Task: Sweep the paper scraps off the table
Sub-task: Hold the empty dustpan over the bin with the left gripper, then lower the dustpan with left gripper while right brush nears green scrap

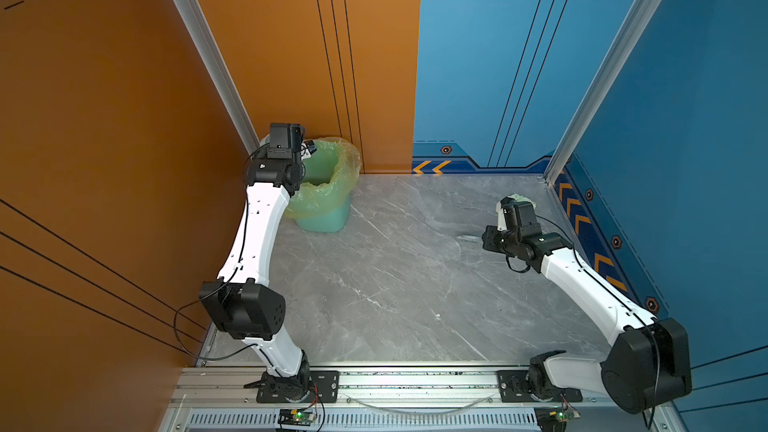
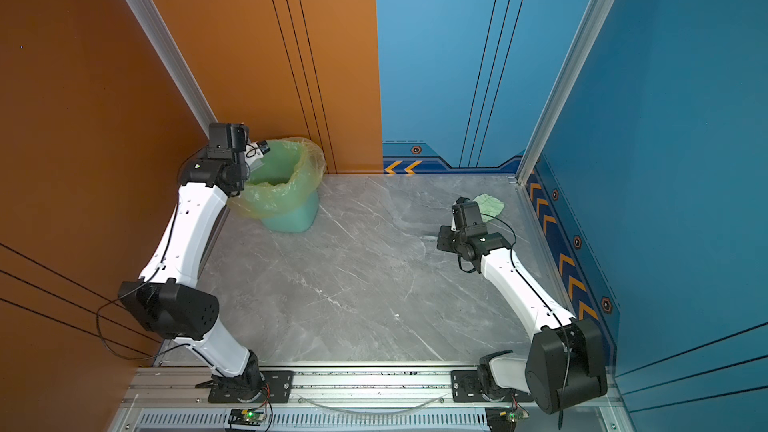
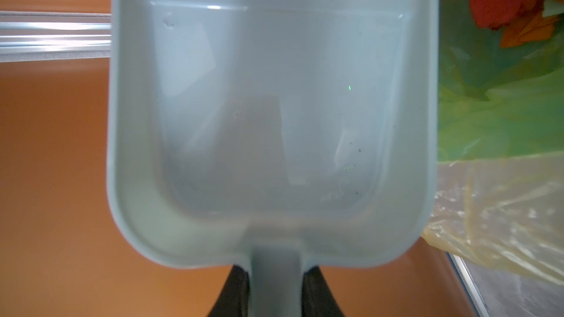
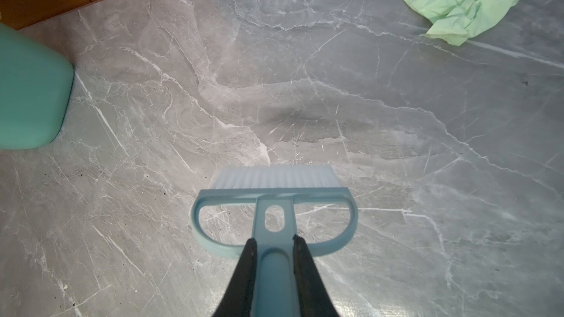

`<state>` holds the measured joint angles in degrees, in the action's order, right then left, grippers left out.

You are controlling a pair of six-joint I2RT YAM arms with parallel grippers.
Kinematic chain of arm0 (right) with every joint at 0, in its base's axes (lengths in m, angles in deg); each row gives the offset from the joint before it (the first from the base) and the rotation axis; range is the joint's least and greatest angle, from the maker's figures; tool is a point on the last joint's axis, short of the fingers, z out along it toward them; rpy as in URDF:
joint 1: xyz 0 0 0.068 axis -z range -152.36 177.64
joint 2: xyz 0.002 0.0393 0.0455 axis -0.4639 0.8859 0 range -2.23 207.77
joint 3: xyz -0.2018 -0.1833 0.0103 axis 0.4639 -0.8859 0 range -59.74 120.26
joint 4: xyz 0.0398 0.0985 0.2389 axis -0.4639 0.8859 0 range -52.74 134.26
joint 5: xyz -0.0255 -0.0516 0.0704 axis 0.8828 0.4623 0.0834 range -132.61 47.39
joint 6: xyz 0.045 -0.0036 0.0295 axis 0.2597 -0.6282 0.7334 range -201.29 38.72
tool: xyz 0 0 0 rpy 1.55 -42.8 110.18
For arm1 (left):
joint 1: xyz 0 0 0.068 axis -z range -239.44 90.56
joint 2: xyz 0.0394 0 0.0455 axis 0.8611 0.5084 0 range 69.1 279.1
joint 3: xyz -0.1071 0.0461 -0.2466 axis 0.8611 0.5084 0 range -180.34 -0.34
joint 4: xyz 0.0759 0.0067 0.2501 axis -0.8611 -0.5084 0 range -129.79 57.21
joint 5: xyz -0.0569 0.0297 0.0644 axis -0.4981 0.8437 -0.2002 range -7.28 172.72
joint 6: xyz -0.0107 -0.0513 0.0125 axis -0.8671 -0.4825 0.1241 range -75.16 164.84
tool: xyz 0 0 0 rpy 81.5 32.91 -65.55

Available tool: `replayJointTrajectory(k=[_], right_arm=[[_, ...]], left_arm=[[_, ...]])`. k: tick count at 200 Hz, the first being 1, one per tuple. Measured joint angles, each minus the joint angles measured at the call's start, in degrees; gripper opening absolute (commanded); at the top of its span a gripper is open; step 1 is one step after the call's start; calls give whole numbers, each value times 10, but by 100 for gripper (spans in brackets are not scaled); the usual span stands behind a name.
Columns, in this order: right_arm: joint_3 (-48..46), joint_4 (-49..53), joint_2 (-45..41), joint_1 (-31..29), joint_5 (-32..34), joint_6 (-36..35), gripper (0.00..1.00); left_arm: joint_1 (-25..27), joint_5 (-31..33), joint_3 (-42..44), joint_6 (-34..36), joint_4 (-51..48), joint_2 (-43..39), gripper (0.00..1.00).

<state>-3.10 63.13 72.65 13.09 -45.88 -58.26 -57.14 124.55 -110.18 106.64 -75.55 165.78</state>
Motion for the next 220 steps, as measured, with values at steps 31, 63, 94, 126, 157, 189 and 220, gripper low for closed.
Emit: replayJointTrajectory(k=[31,63,94,126,157,189,220], right_arm=[[-2,0,0,0,0,0,0],[-2,-1,0,0,0,0,0],[-3,-6,0,-1,7,4,0],[-4,-16,0,-1,21,14,0],[-4,-24,0,4,38,26,0],[-4,-40,-3,28,47,39,0],[-4,-47,-8,58,50,45,0]], left_arm=[[0,-40,-5,-35,2,-7,15],[0,-104,-5,-83,2,-33,16],[2,-172,-5,-132,2,-66,16],[21,-223,-3,-172,2,-98,16],[62,-239,2,-188,3,-110,16],[103,-241,17,-201,4,-109,16],[144,-241,43,-215,10,-107,15]])
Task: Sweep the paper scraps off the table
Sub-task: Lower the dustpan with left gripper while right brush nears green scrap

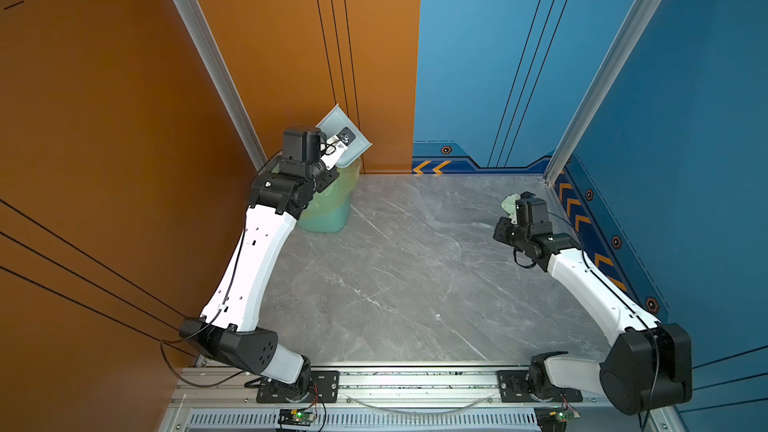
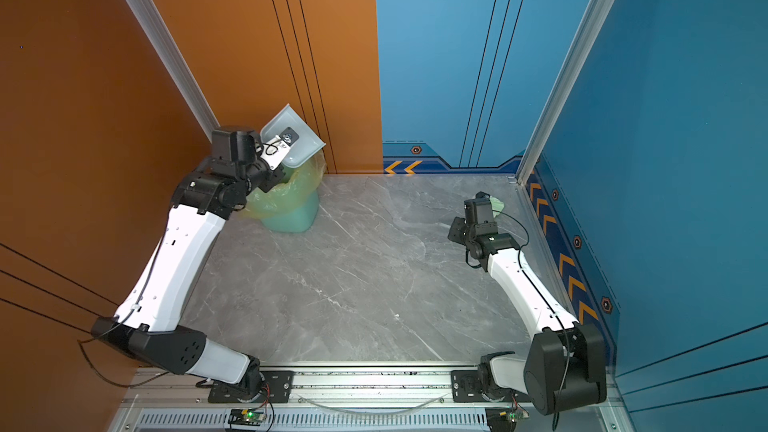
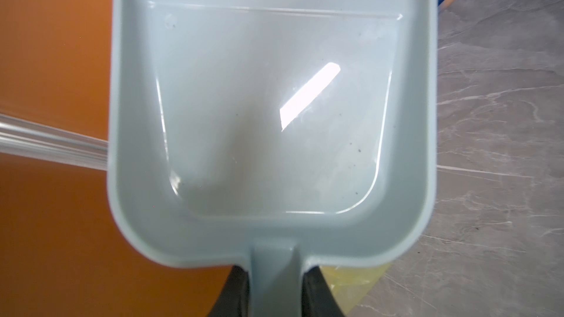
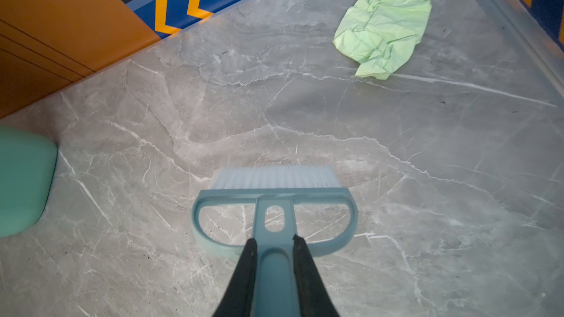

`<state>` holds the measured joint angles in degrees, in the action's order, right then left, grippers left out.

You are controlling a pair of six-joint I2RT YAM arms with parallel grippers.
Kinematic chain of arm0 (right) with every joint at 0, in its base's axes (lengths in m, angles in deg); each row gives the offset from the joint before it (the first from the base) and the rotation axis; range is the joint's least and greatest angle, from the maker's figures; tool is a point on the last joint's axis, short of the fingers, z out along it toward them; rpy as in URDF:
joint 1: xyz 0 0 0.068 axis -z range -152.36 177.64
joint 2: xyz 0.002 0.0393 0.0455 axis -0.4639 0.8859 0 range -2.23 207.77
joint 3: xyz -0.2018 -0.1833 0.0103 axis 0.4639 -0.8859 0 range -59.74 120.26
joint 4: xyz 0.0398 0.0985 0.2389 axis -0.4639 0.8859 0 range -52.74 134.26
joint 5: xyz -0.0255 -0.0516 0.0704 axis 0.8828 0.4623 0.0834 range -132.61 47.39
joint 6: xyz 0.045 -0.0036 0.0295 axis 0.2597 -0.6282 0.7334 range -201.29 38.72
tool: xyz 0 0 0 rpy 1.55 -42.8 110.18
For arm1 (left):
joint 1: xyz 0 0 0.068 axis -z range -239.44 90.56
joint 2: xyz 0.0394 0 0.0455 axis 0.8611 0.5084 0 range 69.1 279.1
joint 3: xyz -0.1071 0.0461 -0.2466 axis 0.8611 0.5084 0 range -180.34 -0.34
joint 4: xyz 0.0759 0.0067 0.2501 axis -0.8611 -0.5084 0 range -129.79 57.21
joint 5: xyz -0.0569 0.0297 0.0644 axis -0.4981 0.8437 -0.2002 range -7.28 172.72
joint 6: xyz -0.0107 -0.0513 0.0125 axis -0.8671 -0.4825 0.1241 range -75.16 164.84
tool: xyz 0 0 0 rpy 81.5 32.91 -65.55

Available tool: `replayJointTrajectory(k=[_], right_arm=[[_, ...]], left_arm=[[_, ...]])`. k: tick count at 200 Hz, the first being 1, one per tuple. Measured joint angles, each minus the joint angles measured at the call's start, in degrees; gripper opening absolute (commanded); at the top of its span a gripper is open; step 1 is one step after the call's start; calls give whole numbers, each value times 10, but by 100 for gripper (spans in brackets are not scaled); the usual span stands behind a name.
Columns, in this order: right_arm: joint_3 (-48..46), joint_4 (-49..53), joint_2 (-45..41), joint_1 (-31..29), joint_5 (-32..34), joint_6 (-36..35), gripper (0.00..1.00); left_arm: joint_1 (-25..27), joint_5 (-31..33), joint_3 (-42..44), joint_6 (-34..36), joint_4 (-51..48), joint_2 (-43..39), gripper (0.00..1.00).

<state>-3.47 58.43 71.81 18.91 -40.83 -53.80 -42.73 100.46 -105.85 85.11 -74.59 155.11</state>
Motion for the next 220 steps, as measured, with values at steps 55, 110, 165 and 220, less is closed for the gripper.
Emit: replayJointTrajectory(k=[55,110,165,220], right_arm=[[17,-2,0,36,27,0,0],[47,-3,0,56,87,-14,0],[53,-9,0,85,119,-31,0],[65,-37,31,111,136,-56,0]], left_arm=[[78,0,61,-46,1,29,14],[132,0,124,-102,1,51,13],[165,-11,191,-154,11,51,12],[198,-39,226,-208,41,64,12]])
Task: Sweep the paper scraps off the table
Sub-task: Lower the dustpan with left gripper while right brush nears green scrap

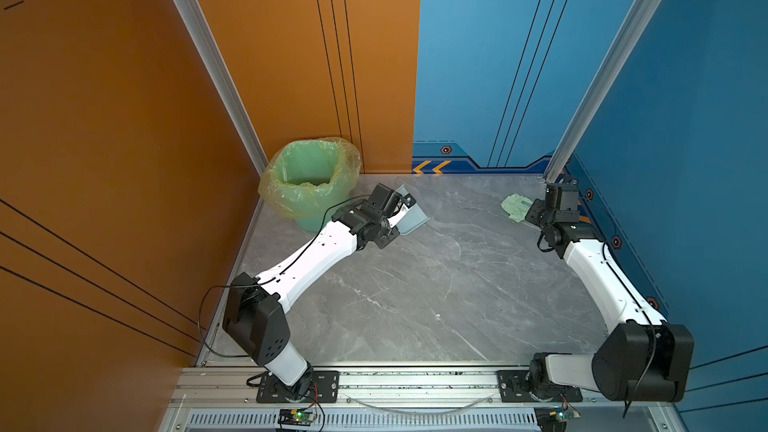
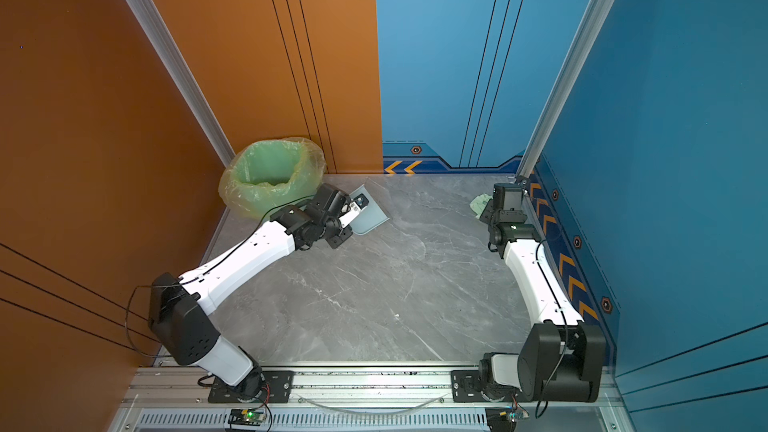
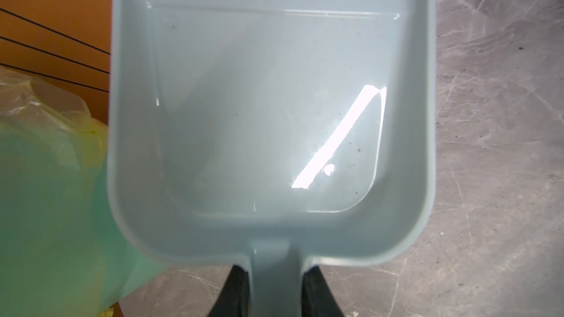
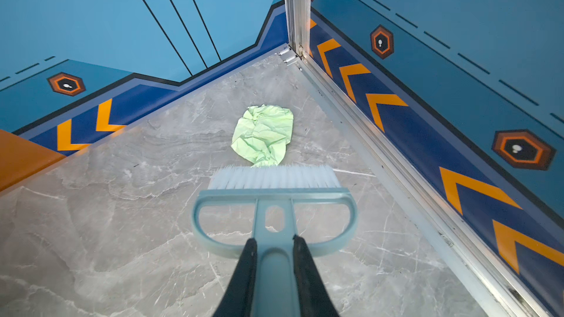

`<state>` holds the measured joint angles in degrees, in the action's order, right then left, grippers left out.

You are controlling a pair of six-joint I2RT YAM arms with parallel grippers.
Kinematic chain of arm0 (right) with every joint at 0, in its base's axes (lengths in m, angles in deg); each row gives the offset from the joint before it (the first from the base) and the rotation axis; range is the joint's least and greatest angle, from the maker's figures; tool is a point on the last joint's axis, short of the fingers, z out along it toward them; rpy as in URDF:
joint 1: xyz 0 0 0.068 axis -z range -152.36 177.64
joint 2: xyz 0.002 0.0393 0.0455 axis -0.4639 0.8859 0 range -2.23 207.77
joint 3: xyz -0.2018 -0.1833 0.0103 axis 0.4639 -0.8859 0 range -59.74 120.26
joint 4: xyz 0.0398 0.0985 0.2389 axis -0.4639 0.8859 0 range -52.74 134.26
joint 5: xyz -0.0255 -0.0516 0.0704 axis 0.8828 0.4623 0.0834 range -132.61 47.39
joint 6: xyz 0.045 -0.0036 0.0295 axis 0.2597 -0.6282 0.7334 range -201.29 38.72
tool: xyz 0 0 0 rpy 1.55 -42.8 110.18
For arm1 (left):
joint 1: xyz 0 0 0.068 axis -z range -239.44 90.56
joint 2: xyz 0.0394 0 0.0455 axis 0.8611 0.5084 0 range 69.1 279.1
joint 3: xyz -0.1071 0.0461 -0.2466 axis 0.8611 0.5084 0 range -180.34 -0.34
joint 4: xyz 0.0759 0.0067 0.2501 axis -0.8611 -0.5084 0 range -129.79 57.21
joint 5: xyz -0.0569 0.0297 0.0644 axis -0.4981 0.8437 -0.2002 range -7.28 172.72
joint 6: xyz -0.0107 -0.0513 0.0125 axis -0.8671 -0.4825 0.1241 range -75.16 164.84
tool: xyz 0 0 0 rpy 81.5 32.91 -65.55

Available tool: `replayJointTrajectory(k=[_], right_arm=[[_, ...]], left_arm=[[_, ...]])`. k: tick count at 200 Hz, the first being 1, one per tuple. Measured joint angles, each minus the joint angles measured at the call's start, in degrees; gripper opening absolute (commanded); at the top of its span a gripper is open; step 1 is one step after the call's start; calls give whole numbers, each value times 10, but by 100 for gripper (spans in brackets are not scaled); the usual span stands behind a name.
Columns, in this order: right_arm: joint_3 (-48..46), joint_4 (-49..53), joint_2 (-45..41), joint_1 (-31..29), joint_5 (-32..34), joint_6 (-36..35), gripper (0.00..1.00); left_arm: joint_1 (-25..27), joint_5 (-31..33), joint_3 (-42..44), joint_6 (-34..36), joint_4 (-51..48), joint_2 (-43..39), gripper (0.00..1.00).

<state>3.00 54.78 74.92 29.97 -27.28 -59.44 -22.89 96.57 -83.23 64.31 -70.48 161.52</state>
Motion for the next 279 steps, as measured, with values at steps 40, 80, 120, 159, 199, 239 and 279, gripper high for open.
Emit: replayJointTrajectory(k=[40,80,120,159,199,239,279], right_arm=[[0,-23,39,21,0,-4,0],[0,-56,70,26,1,5,0],[21,-76,123,31,7,5,0],[52,-95,184,41,13,5,0],[81,-102,232,41,12,4,0],[112,-103,259,41,13,-1,0],[132,-103,276,41,12,-6,0]], left_arm=[[20,-19,0,-31,16,37,12],[26,-43,0,-65,27,77,11],[35,-65,2,-96,39,106,11],[40,-78,13,-120,48,124,10],[43,-99,14,-141,53,147,10],[49,-129,14,-165,54,169,10],[52,-161,13,-181,52,185,10]])
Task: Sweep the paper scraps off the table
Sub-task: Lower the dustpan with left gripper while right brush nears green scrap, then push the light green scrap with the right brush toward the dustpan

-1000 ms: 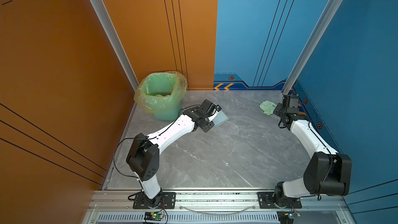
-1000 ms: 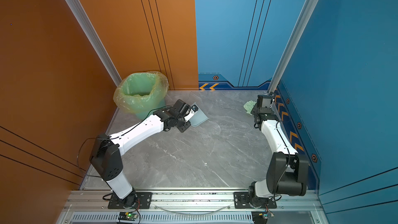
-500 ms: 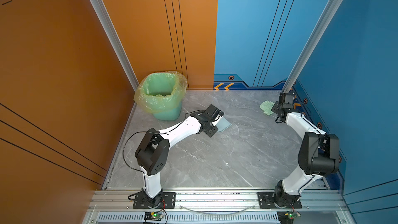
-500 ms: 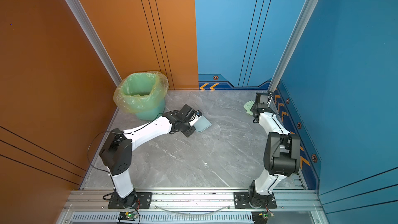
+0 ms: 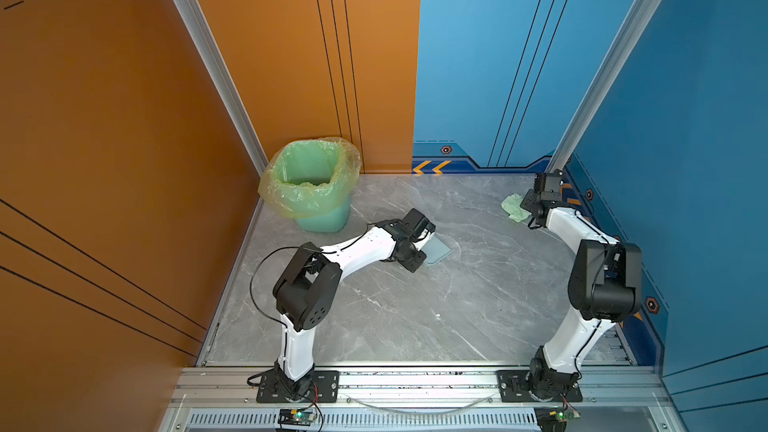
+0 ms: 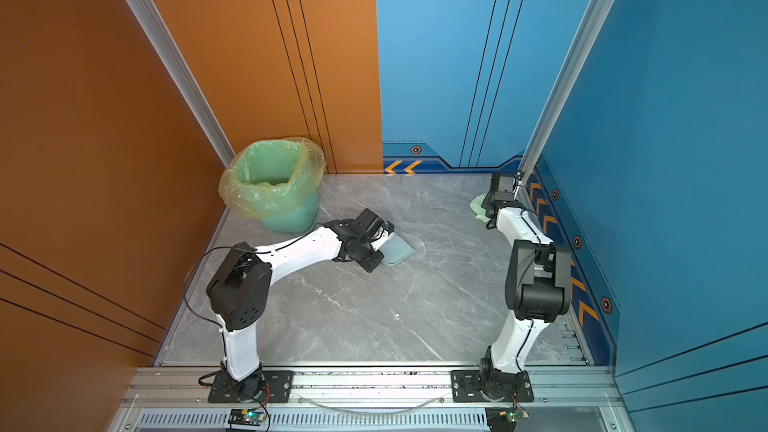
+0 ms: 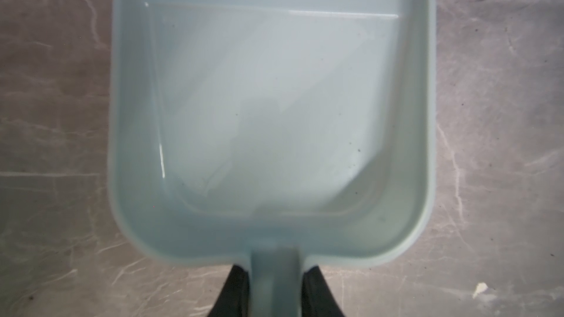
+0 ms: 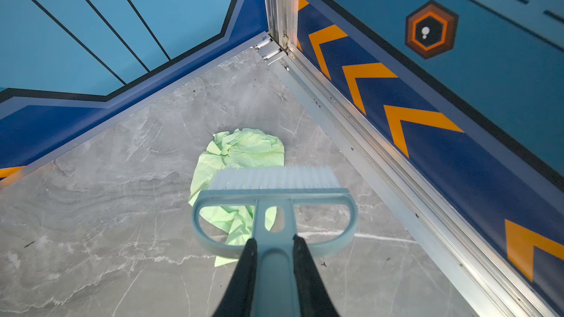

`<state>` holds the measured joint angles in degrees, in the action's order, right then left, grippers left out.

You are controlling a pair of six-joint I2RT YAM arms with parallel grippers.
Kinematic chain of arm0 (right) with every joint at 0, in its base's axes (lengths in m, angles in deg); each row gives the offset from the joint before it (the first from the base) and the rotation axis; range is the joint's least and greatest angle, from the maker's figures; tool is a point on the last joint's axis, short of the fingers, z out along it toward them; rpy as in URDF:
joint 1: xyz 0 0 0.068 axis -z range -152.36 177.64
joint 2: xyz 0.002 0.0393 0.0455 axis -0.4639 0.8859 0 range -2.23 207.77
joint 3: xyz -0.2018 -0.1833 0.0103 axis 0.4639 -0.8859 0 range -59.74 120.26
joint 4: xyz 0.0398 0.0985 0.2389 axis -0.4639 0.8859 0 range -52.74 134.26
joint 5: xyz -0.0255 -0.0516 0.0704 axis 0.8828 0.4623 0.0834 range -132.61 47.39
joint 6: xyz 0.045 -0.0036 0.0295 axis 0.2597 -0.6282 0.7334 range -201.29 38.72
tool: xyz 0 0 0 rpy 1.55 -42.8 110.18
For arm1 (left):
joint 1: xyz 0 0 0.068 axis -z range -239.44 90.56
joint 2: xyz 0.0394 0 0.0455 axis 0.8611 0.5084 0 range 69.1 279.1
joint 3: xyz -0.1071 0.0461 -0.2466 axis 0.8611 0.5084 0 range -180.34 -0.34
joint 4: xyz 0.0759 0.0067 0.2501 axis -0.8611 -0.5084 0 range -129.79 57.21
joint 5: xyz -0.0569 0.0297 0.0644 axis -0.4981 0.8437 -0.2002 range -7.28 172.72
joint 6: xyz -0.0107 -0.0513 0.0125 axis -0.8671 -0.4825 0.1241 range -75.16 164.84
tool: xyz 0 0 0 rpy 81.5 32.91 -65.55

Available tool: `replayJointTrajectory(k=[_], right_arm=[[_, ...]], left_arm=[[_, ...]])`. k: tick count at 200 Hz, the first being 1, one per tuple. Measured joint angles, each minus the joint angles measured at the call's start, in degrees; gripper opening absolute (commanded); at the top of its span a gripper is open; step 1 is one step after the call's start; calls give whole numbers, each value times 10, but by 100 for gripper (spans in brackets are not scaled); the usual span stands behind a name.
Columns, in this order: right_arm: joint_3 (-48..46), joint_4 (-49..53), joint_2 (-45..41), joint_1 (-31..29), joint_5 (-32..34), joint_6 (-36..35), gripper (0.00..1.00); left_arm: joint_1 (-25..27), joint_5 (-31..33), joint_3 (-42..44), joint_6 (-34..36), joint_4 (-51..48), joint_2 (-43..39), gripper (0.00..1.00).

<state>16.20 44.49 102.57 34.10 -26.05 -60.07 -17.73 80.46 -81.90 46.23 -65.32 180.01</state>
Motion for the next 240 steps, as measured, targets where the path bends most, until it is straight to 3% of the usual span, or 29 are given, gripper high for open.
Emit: replayJointTrajectory(k=[116,240], right_arm=[[54,24,58,0,-5,0,0],[76,115,88,-4,-88,7,0]], left_arm=[[18,-45,-16,-9,-35,48,9],[19,-45,-25,-9,-45,52,8]])
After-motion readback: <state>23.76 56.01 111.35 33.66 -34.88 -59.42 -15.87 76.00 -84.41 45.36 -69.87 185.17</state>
